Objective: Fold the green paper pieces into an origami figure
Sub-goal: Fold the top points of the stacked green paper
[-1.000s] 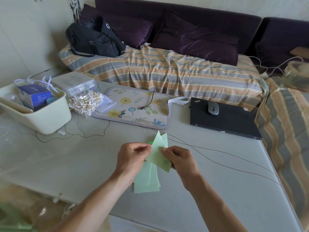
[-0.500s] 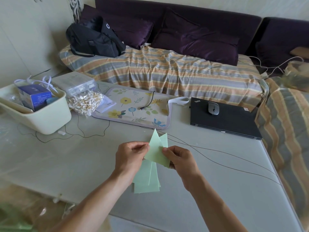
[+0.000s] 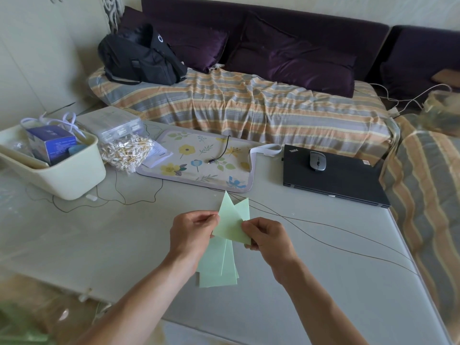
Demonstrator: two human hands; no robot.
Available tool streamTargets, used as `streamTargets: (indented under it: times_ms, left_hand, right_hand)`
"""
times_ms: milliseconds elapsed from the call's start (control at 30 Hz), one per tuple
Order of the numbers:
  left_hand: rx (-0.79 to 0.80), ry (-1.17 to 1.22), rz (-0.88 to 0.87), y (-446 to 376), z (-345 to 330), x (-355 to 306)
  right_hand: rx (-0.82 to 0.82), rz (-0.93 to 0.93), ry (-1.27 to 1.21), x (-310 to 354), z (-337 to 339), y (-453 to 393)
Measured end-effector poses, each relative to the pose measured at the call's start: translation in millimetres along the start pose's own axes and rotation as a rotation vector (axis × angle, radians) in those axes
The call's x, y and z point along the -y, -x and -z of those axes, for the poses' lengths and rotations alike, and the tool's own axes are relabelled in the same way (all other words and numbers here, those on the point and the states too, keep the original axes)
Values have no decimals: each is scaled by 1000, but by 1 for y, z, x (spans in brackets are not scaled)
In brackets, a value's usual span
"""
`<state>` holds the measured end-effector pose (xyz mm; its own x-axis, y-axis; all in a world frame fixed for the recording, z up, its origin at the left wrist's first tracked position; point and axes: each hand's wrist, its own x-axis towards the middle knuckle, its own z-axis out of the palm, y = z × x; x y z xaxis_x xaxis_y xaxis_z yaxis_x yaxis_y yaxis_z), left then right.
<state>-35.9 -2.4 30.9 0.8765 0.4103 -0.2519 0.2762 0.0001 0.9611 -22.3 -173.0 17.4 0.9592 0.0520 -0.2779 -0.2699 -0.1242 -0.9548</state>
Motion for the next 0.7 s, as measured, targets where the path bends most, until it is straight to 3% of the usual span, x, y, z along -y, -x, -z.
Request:
streamTargets:
  times_ms: [200,367,700]
  left_hand:
    - [82,-3,75,1,0,-3]
    - [46,13,55,2,1,-6]
    - [203,-6,100,18,-7,-7]
  right_hand:
    - [86,13,74,3,3,0]
    - [188,7,122,5,3,5]
    - [131,56,79,10,-5,9]
